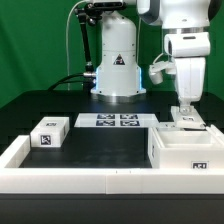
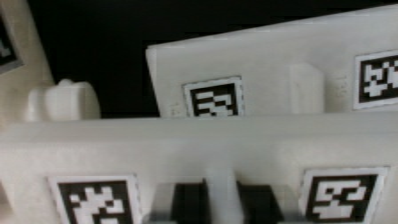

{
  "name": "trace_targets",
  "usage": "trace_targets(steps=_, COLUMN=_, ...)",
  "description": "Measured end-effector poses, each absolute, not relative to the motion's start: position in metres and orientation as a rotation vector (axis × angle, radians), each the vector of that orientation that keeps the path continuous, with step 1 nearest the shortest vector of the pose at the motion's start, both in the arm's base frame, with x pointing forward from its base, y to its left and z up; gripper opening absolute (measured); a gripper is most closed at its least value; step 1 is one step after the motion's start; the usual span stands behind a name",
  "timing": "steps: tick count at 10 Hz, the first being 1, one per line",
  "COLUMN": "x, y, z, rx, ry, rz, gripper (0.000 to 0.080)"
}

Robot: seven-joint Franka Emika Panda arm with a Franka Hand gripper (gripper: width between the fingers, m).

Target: Assemble cabinet

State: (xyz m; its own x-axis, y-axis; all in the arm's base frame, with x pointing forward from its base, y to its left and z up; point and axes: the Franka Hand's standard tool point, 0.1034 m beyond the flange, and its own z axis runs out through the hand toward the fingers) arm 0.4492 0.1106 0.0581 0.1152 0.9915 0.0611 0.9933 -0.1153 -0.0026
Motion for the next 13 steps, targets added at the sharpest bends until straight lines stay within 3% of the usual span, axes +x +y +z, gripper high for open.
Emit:
trace_targets(steps=8, x=0.451, y=0.118, z=0.057, rx=-2.329, ry=-2.037, rz=-0.078, gripper=0.0070)
trace_targets(steps=13, x=0.468, y=0.116, z=0.058, rx=-2.339, ry=-2.025, rz=-0.083, gripper=0.0070)
